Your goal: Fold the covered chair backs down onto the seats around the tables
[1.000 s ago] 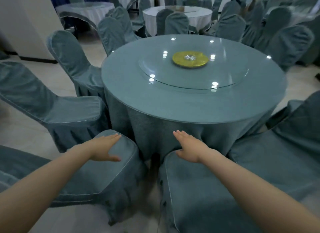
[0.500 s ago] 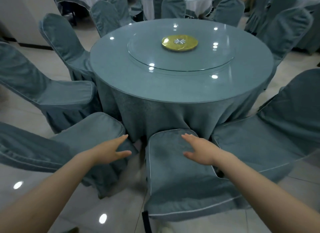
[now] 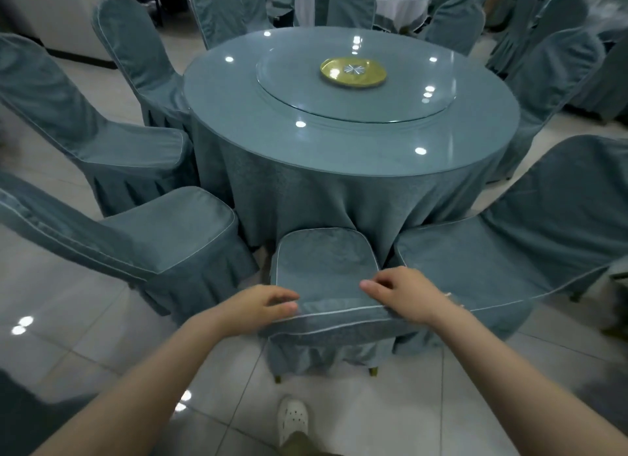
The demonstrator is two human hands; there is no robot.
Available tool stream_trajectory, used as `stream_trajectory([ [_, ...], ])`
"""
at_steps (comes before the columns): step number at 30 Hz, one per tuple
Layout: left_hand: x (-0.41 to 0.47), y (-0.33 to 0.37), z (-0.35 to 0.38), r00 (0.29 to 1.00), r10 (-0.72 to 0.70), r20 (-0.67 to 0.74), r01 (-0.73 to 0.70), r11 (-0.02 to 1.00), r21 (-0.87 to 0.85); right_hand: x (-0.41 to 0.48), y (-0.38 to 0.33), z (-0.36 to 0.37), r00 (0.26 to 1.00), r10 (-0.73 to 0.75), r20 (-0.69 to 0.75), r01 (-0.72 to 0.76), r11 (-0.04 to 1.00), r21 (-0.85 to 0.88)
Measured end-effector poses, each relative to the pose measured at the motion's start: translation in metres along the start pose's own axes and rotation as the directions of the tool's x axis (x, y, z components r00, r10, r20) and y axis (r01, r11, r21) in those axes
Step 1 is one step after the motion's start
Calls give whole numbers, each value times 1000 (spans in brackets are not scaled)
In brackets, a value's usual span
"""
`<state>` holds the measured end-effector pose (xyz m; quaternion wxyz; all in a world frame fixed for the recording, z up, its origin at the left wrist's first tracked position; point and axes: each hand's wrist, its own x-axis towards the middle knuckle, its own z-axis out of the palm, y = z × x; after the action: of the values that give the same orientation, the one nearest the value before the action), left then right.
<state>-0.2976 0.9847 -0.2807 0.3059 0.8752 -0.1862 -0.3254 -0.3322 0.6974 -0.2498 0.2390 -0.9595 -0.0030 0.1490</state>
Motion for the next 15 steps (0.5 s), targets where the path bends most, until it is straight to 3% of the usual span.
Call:
stream_trajectory([
  [3,-13,6,30,997,12,-70,-8,999,50,-27,6,7,994,-97,58,105,983,-154],
  [5,-12,5,43,983,30,-181,-8,992,122,-28,7,13,991,-132,5,130,973,-190],
  [9,-2,11,60,906,-44,-421,139,970,199,-21,7,25,979,-139,-150,90,951,-295],
  [15,12,10,68,865,-155,-477,327,896,300,-15,19,32,961,-223,-162,149,916,-373],
])
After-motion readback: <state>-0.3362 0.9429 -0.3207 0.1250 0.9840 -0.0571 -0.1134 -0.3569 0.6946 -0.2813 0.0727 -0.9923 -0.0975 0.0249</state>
